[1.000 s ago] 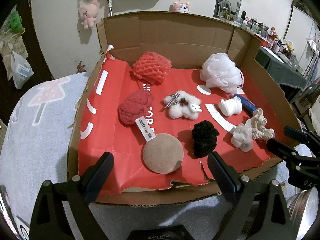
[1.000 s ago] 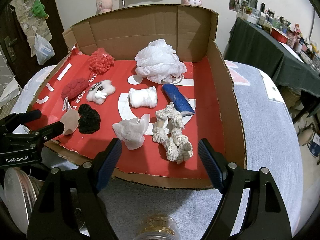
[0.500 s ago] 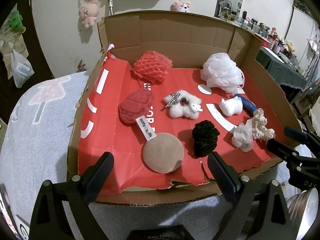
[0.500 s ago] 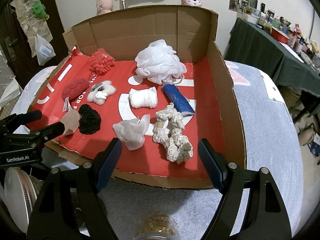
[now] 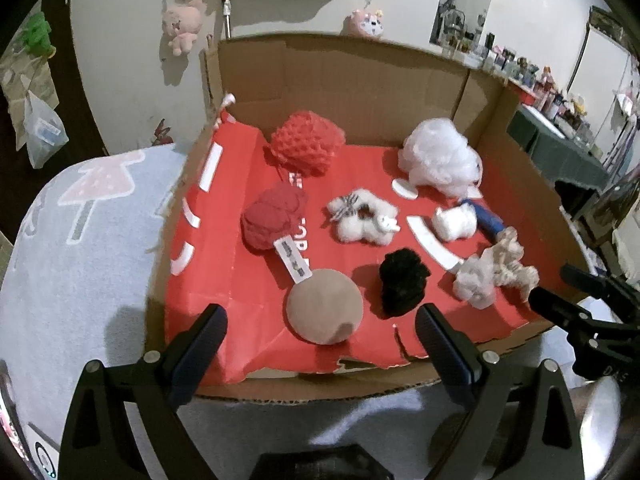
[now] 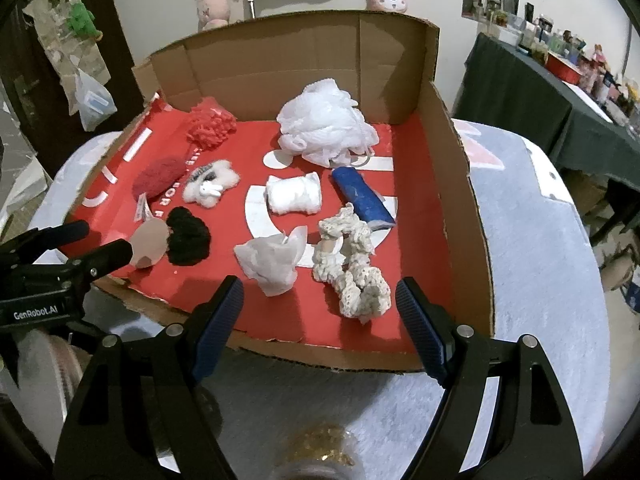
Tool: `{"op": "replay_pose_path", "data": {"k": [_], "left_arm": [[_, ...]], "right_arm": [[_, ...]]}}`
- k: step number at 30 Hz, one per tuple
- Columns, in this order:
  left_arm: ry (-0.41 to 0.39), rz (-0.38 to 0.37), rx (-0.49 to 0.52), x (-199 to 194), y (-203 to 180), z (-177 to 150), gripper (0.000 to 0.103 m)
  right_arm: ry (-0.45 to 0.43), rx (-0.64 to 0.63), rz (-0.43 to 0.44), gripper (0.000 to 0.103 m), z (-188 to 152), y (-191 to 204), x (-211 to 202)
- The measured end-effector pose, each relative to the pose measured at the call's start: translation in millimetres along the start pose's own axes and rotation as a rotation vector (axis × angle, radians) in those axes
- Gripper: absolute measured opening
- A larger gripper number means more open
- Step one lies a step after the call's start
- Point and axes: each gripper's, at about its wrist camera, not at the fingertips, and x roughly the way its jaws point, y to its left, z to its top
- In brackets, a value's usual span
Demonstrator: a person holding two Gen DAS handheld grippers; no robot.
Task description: Organize soft objects
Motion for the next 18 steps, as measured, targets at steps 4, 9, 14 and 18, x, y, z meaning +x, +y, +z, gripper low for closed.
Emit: {"op": "replay_pose_path", "data": {"k": [4, 9, 14, 18], "left_arm": [[-0.106, 0.019, -0.012, -40.4, 3.9, 2.2, 0.102], [-0.22, 0.016, 0.011, -94.2, -1.4, -18.2, 0.103], [-0.334, 0.032, 0.021, -140.3, -13.6, -54.9, 0.103], [-0.386, 0.017, 0.03, -161.1, -24.2, -89.9, 0.103]], "right_arm": [[-0.053, 0.018, 0.015, 0.078, 5.1, -4.2, -26.4], [-0.15, -0.017, 0.011, 0.078, -0.4, 3.0, -77.8], [-0.256, -0.06, 0.005, 0.09, -29.9, 16.9, -128.3], [-0.327, -0.071, 0.002, 0.092, -65.9, 26.3, -157.5]]}}
